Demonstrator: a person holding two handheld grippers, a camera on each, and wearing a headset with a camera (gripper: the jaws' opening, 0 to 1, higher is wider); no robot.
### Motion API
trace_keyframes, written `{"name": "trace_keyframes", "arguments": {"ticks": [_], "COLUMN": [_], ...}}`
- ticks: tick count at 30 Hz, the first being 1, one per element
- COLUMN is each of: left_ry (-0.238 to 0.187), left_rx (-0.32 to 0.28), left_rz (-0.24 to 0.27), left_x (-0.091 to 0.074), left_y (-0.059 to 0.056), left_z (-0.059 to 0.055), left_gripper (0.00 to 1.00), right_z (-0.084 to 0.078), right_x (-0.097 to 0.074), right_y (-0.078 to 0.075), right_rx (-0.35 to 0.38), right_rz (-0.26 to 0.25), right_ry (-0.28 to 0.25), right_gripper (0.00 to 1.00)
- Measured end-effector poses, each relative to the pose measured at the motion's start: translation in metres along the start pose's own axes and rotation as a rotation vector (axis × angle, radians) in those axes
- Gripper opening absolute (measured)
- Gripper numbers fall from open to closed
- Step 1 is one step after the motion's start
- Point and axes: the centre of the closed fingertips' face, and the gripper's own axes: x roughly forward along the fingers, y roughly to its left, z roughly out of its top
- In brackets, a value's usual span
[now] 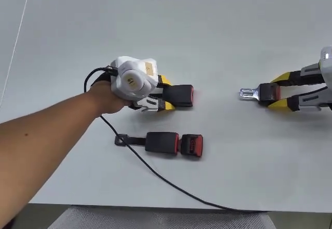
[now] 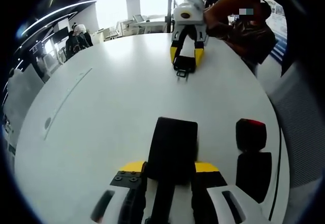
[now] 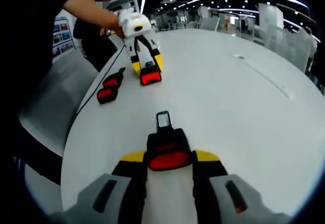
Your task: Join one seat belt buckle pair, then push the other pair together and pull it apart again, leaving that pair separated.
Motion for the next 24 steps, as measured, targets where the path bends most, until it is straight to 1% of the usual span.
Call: {"name": "trace_keyframes", "arguments": {"ticks": [3,7,14,17,18,21,22,24], "left_ry": [0.008,0.018,0.036,0.041,0.042,0.051,0.052,0.054], "left_rx": [0.001,0.007,0.005,0.006,0.006,0.011,0.012,0.012], "left_rz": [0.000,-0.004,-0.007,-0.008,-0.009,-0.013,-0.013,-0.014], "left_x": [0.000,0.000,0.001,0.001,0.001,0.001,0.001,0.002], "left_y": [0.000,0.000,0.001,0.001,0.002,0.002,0.002,0.003], "left_z": [0.000,0.001,0.002,0.002,0.002,0.002,0.002,0.001], "left_gripper": [0.35,0.35,0.35,0.35,0.35,0.35,0.35,0.35], "right_z": [0.006,0.012,0.028,0.034,0.039,0.044,0.049,0.053], "right_x": [0.008,0.017,0.035,0.042,0.046,0.053,0.057,0.062], "right_y": [0.002,0.002,0.004,0.007,0.009,0.013,0.015,0.018], "right_rx": [-0.003,-0.003,-0.022,-0.022,-0.025,-0.018,-0.026,-0.024], "right_rz": [0.008,0.010,0.027,0.024,0.022,0.018,0.022,0.022], "right_ry": [-0.013,-0.012,-0.039,-0.049,-0.062,-0.066,-0.080,-0.085], "right_gripper": [0.34,0.34,0.34,0.34,0.34,0.34,0.34,0.34]}}
